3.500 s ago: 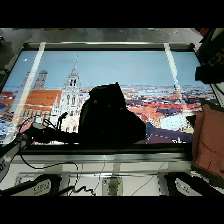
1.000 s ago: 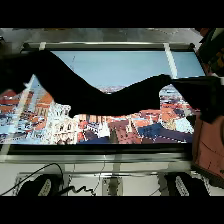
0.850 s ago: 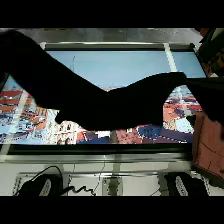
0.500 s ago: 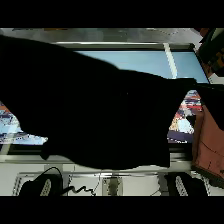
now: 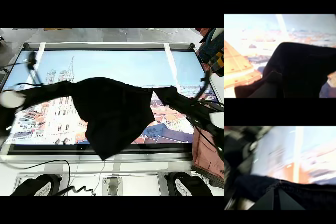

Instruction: Fold the clothes and pants, and hang the long-sleeved shirts on hangers.

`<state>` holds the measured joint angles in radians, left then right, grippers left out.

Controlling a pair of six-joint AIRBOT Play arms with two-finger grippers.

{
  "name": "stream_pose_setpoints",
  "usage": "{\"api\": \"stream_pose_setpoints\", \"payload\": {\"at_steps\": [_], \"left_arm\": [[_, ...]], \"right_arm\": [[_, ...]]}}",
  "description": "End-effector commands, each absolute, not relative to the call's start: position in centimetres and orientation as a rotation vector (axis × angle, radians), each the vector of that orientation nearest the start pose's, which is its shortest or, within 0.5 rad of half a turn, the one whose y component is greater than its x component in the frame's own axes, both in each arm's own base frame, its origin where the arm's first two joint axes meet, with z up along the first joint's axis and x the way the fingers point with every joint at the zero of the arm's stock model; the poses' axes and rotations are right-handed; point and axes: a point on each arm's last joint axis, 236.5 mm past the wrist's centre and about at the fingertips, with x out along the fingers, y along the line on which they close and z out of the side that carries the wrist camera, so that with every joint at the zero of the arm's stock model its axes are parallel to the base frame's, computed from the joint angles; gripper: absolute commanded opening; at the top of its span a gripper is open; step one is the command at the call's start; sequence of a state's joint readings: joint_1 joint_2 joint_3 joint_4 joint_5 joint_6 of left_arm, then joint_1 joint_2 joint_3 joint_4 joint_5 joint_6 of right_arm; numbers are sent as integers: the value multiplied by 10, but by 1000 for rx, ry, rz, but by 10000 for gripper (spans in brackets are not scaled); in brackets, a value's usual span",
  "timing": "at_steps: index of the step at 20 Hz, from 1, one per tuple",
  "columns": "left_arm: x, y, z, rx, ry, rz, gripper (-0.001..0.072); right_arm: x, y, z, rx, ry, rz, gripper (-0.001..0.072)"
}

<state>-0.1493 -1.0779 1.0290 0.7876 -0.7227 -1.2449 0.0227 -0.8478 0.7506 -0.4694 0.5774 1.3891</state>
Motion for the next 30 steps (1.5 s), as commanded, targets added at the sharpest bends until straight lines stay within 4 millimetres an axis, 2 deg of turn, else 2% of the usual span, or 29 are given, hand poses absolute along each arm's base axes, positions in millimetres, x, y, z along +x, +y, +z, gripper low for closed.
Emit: {"api": "stream_pose_setpoints", "payload": {"at_steps": [1, 3, 5, 7, 10, 13, 14, 15, 16, 17, 19, 22, 24, 27, 30], "left_arm": [[419, -195, 67, -392, 851, -516, 33], [390, -210, 54, -376, 974, -594, 32], [345, -229, 43, -371, 1141, -691, 33], [302, -247, 37, -378, 1299, -756, 33], [245, -278, 29, -293, 1434, -881, 33], [203, -303, 15, -227, 1513, -945, 34], [193, -308, 9, -204, 1533, -959, 36], [189, -311, 2, -180, 1541, -961, 143], [190, -314, -3, -172, 1540, -956, 494], [192, -317, -8, -178, 1540, -944, 689], [200, -320, -16, -192, 1531, -922, 698], [202, -320, -18, -194, 1532, -916, 698], [202, -320, -18, -194, 1531, -916, 698], [203, -319, -18, -197, 1531, -913, 697], [205, -318, -18, -201, 1529, -908, 697]], "right_arm": [[430, 86, 83, 784, 624, 153, 32], [425, 68, 68, 680, 723, 152, 33], [407, 48, 56, 560, 838, 149, 33], [374, 28, 39, 388, 1006, 173, 33], [313, 8, 17, 275, 1278, 187, 33], [254, -4, 4, 176, 1528, 208, 33], [251, -9, 2, 155, 1545, 193, 35], [257, -14, 2, 138, 1518, 174, 142], [271, -18, 2, 130, 1462, 156, 461], [290, -23, 4, 118, 1381, 131, 672], [324, -33, 8, 142, 1248, 59, 675], [344, -40, -5, 207, 1234, -2, 673], [346, -42, -21, 235, 1306, 3, 673], [342, -47, -50, 403, 1452, 14, 673], [336, -27, -66, 635, 1549, 158, 651]]}}
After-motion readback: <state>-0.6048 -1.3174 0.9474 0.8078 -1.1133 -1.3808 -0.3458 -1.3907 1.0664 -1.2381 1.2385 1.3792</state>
